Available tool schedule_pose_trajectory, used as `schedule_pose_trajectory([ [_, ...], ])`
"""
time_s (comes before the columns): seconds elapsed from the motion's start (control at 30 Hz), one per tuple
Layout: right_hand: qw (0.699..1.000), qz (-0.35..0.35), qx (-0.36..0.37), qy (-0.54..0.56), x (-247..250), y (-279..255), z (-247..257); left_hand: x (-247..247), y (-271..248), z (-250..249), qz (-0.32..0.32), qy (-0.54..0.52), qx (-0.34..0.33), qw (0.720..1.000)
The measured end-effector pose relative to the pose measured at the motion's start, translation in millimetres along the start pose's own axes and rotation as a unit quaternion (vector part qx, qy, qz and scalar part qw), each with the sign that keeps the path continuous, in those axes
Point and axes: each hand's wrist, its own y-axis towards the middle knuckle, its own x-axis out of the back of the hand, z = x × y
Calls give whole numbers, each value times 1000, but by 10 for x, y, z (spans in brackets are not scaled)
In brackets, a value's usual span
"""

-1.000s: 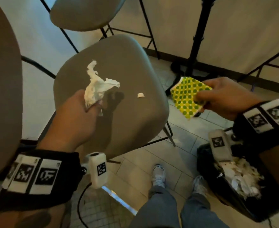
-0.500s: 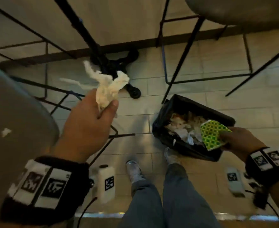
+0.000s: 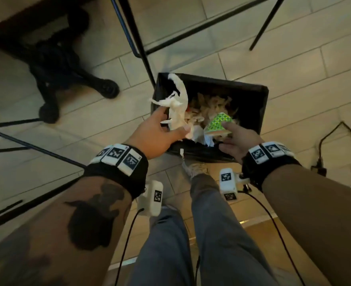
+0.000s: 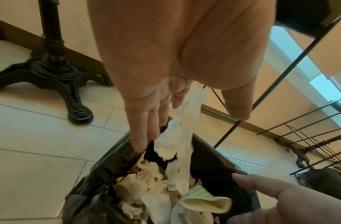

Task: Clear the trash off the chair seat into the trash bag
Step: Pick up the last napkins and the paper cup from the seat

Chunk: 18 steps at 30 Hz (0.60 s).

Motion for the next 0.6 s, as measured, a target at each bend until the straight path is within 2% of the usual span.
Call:
schedule_pose_trajectory([
  [0.03,997,9,7,-70,-81,60,-66,-27,12,62,18,-19,16,1000],
  [0.07,982,11,37,-183,-170,78,-127,-31,2,127,21,-25,36,999],
  [0.1,944,8,92,-316,-259,99,-194,-15,-17,196,12,-25,52,998],
  [0.17,835,41,191,-515,-454,142,-352,64,-108,285,-24,-14,62,998],
  [0.2,799,78,210,-558,-555,147,-417,120,-172,325,-44,-5,61,997],
  [0.27,760,138,230,-592,-719,192,-519,236,-349,357,-80,10,53,995],
  [0.37,729,155,247,-619,-893,261,-578,404,-662,416,-120,5,30,992],
  [0.47,719,138,259,-629,-964,299,-582,512,-973,480,-135,-6,26,991],
  [0.53,731,120,270,-615,-947,306,-546,543,-1181,523,-143,-25,18,989],
  [0.6,767,82,271,-576,-884,331,-454,551,-1381,565,-155,-58,23,986],
])
